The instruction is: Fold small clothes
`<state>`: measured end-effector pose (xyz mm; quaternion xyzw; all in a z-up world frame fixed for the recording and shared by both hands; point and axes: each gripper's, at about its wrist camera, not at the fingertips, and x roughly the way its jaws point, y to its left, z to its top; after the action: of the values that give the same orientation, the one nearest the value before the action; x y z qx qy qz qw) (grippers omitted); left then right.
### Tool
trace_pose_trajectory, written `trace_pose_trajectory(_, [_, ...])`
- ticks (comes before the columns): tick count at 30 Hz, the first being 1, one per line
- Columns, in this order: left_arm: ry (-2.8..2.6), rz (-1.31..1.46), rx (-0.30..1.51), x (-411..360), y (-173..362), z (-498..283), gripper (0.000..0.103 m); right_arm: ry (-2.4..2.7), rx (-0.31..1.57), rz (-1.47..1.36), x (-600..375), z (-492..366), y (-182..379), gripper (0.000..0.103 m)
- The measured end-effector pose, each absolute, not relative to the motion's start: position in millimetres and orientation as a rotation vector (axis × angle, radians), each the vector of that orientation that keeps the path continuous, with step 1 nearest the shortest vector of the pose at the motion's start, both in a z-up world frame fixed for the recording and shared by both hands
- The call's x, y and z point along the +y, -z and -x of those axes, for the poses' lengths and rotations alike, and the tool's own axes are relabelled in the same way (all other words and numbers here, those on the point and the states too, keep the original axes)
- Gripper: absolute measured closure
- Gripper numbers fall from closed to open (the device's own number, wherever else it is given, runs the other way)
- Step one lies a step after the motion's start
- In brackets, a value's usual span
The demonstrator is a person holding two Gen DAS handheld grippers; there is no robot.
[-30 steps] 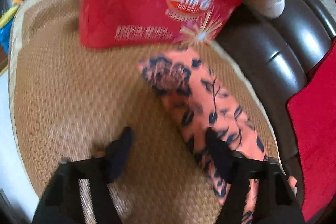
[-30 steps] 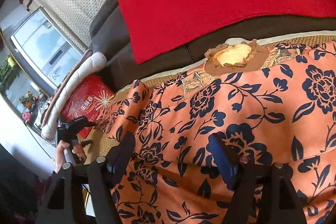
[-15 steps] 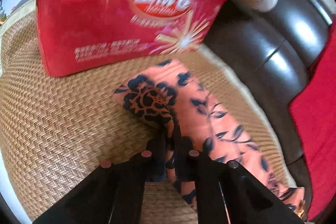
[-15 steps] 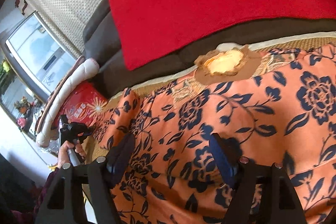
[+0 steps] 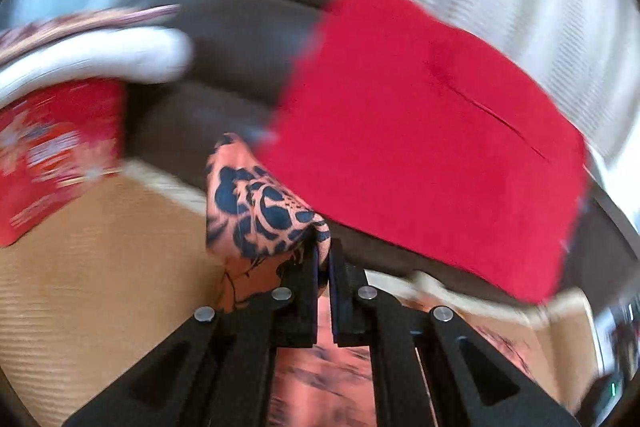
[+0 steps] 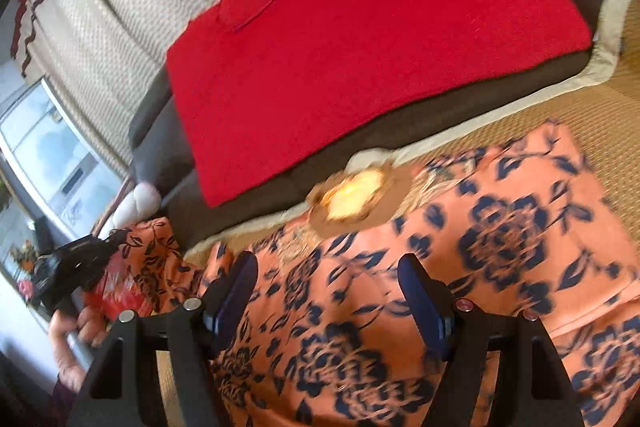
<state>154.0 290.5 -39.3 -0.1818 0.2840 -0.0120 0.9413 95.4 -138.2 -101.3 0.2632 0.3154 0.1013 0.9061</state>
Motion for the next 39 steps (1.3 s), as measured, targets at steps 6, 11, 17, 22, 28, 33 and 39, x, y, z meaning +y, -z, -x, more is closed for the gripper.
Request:
trace_pose_trajectory(6, [0.378, 0.288, 0.698, 166, 43, -158, 0.098, -0.144, 0.594, -0.614, -180, -93, 91, 0.027])
trace_pose_trajectory(11, [0.503, 0.330, 0.690, 153, 34, -144, 0.044, -0.152, 0.623, -0.705, -205, -98, 98, 0.027])
trace_pose_trajectory(17, [0.262, 0.333, 0.658, 209, 39, -124, 0.022, -0.163, 0.724, -0.724, -196, -109, 108, 0.024])
trace_pose_trajectory(22, [0.032, 0.253, 0.853, 240, 97, -141, 0.022, -0.109, 0.847, -0.665, -188, -129, 130, 0.024])
trace_pose_trajectory(28, [0.027, 0.349, 0.952, 264, 126, -160, 0.022, -0.119, 0.927, -0.531, -162, -144, 140, 0.034])
trace_pose_trajectory(33, [0.024, 0.299, 0.955, 256, 130, -172, 0.022, -0.124, 0.980, -0.335, -126, -149, 138, 0.086])
trace_pose_trajectory(39, [0.023, 0.271, 0.946, 247, 136, -167, 0.022, -0.073, 0.832, -0.316, -138, -129, 104, 0.090])
